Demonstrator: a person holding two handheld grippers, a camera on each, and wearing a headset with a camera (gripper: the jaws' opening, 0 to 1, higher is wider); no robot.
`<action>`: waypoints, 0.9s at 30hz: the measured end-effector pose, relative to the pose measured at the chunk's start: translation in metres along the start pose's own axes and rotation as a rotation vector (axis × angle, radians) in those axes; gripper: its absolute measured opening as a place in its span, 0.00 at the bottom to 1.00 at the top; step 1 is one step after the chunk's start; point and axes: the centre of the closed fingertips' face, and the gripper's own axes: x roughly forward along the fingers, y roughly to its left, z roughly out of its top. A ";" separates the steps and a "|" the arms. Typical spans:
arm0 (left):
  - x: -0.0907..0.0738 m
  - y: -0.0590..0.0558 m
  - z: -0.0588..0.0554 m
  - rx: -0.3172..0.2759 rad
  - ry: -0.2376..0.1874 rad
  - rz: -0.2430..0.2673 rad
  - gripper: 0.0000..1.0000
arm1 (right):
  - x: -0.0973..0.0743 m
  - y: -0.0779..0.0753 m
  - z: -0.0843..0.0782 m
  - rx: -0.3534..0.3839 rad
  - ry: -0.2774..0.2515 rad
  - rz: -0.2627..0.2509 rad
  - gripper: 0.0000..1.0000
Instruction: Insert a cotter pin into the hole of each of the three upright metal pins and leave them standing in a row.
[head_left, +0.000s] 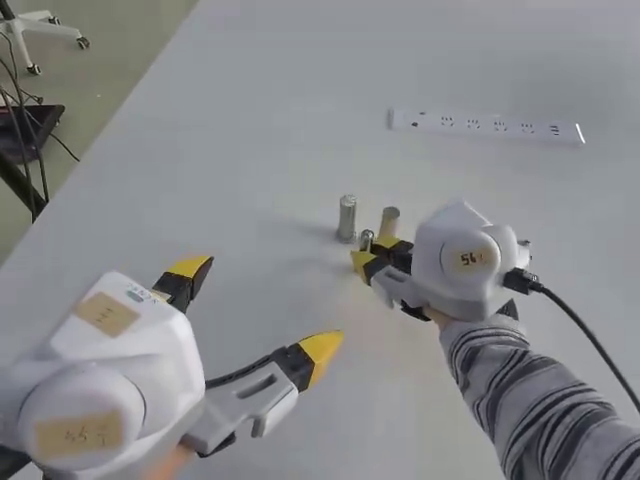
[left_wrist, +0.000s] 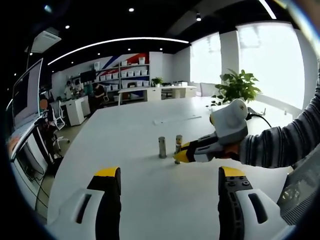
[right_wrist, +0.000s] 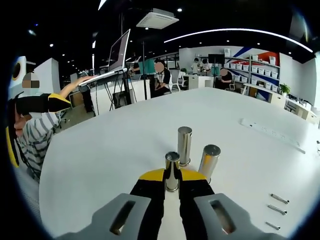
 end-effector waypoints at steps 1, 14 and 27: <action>0.000 -0.001 0.000 0.001 -0.001 -0.002 0.78 | -0.002 -0.001 0.000 0.003 -0.003 -0.006 0.04; 0.000 -0.015 0.003 0.022 0.001 -0.034 0.79 | -0.043 -0.023 -0.017 0.041 0.017 -0.187 0.04; 0.000 -0.023 0.004 0.036 0.004 -0.050 0.79 | -0.068 -0.030 -0.033 0.094 0.031 -0.263 0.04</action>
